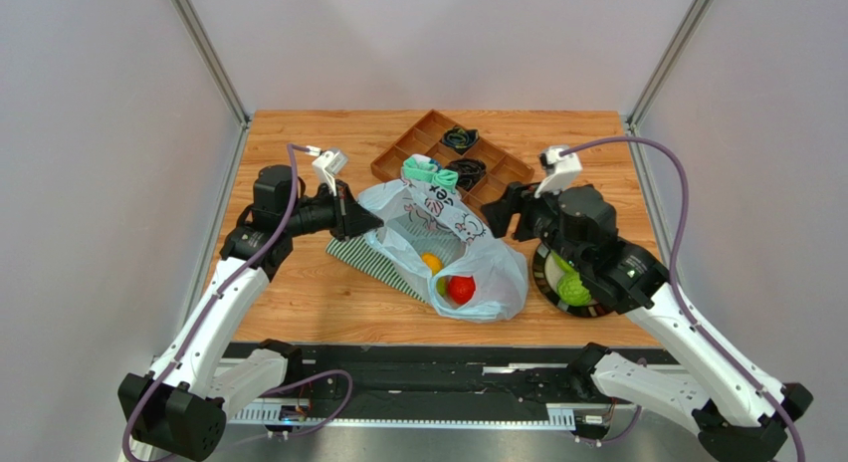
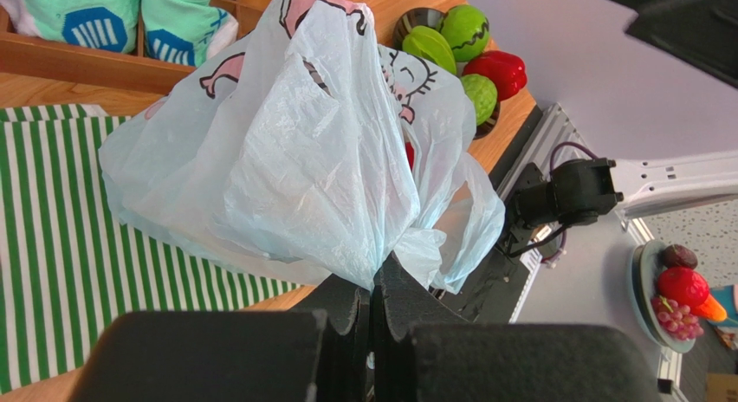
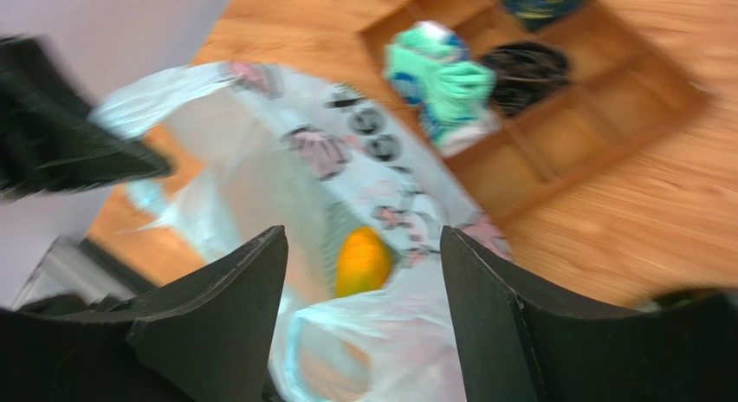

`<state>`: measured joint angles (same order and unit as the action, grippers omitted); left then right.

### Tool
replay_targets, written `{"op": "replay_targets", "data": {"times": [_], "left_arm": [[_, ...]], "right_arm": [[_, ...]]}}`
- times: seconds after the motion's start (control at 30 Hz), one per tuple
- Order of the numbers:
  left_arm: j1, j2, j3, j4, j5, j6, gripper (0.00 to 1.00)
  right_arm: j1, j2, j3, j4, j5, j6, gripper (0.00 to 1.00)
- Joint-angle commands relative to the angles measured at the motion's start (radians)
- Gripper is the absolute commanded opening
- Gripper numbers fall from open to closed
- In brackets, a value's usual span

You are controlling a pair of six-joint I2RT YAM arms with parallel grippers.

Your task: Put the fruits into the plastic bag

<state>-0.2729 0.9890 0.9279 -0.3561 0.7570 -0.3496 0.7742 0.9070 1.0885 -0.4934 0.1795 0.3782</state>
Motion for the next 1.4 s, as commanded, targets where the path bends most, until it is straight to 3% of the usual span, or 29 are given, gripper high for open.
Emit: {"op": "replay_targets", "data": {"times": [0.0,0.13,0.33,0.6,0.8,1.37], "left_arm": [[0.006,-0.003,0.019,0.009,0.005,0.023,0.0],[0.006,-0.003,0.017,0.009,0.004,0.021,0.0],[0.006,0.002,0.017,0.009,0.005,0.021,0.0],[0.008,0.002,0.017,0.011,0.002,0.021,0.0],[0.008,0.004,0.017,0.006,0.002,0.023,0.0],[0.011,0.008,0.017,0.003,-0.004,0.027,0.0]], "right_arm": [[-0.174,-0.046,-0.045,-0.207,0.061,0.016,0.7],[-0.332,-0.02,-0.079,-0.299,0.075,-0.018,0.72],[-0.418,0.087,-0.117,-0.347,0.113,-0.113,0.77],[-0.42,0.23,-0.134,-0.314,0.199,-0.199,0.81],[-0.42,0.329,-0.153,-0.263,0.227,-0.232,0.76],[-0.421,0.619,-0.095,-0.215,0.374,-0.34,0.76]]}}
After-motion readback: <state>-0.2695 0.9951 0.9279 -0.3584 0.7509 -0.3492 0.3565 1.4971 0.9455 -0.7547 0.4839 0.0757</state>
